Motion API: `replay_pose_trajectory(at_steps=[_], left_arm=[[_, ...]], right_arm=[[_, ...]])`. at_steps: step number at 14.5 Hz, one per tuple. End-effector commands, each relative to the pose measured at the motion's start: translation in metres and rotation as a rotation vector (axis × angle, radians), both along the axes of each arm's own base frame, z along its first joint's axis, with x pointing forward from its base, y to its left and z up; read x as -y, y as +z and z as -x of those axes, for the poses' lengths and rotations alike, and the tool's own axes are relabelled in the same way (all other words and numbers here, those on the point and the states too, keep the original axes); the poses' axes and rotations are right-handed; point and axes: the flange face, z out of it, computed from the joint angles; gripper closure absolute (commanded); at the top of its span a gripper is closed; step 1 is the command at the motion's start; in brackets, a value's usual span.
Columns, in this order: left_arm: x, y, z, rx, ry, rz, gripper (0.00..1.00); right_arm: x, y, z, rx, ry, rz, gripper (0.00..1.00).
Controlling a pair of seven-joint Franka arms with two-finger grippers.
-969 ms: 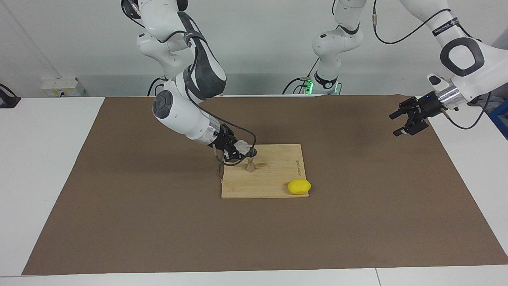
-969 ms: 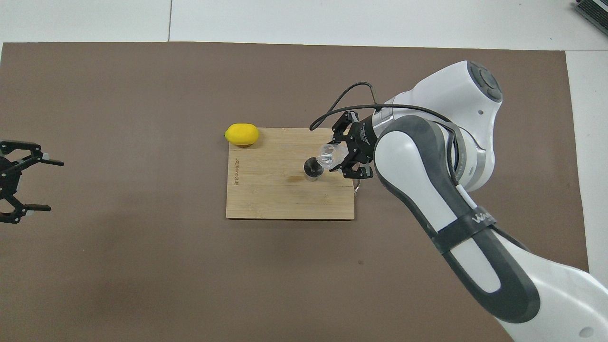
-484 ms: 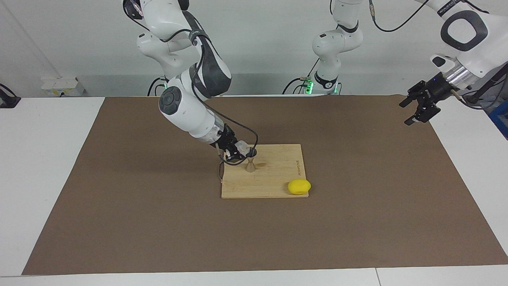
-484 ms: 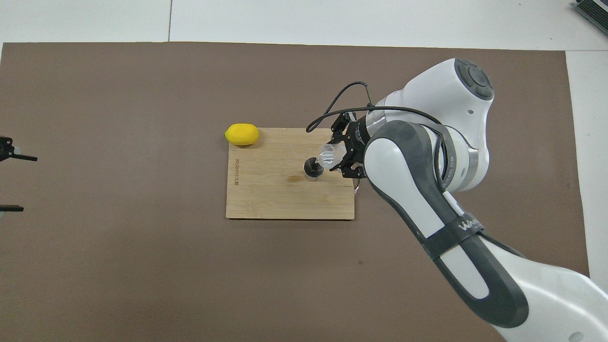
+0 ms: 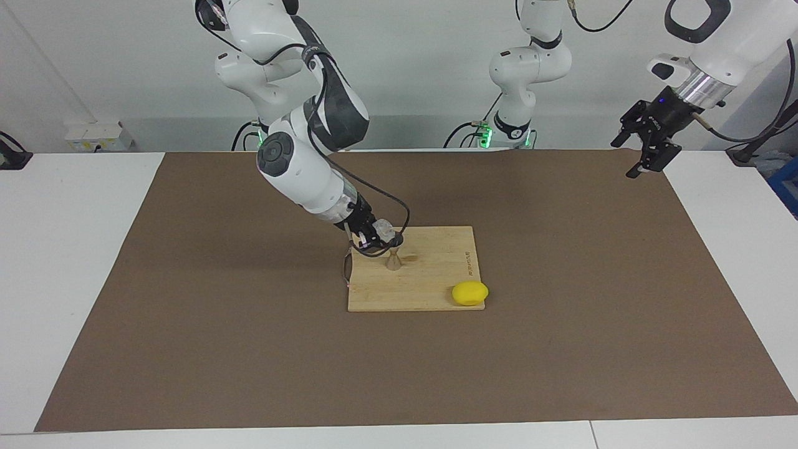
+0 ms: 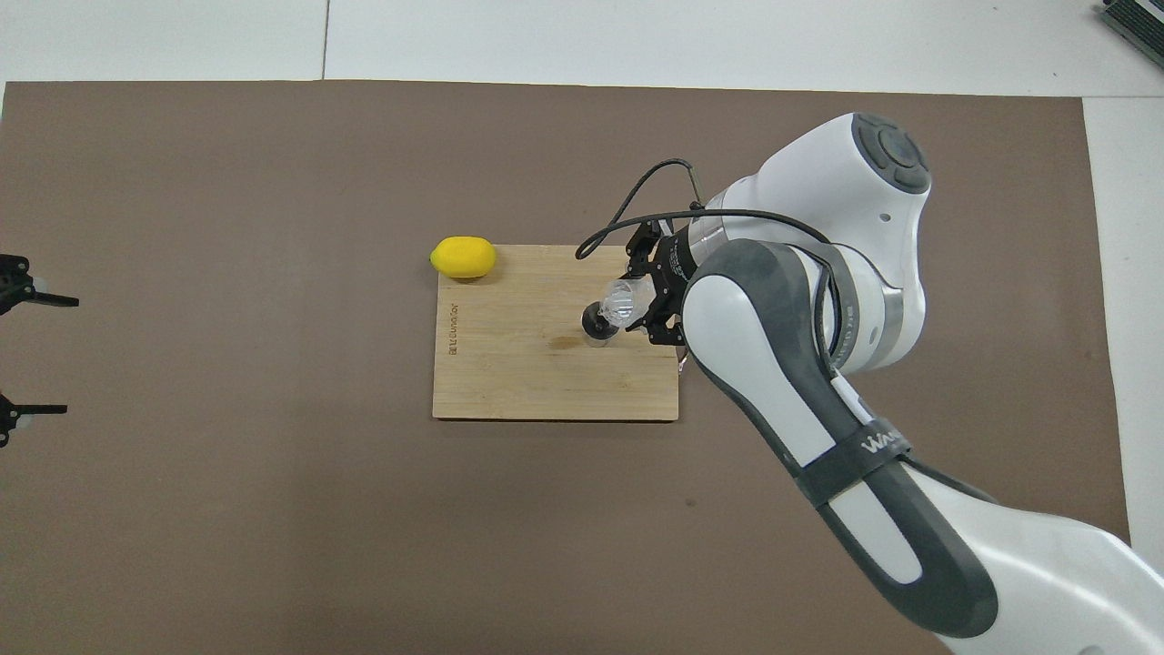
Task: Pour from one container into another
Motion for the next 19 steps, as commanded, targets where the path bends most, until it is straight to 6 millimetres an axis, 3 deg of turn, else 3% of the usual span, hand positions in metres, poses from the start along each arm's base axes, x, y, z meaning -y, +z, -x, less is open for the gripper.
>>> replay_pose_trajectory(at_steps=[1,5,7,9,12,17,19], left_arm=[[0.033,-0.003,0.003,-0.043,0.152,-0.07,0.0],[0.077,-0.007,0.01,-0.132,0.499,-0.156,0.0],[0.084,-0.008,0.015,-0.185,0.777,-0.201,0.0],[0.084,-0.009,0.016,-0.212,0.942,-0.204,0.0],[0.08,-0.009,0.016,-0.222,0.969,-0.21,0.0],[0.067,-0.006,0.014,-0.241,1.183,-0.195,0.0],[0.054,-0.009,0.019,-0.274,1.209,-0.213,0.0]], right_arm=[[0.0,0.001,-0.003,-0.003,0.016,0.058,1.0],[0.001,-0.001,-0.001,-0.007,0.038,0.08,1.0],[0.001,-0.001,-0.001,-0.005,0.041,0.081,1.0],[0.001,-0.001,-0.001,0.003,0.061,0.078,1.0],[-0.008,0.0,0.003,0.006,0.077,0.08,1.0],[-0.01,0.001,0.004,0.003,0.057,0.106,1.0],[-0.011,0.002,0.004,0.002,0.048,0.109,1.0]])
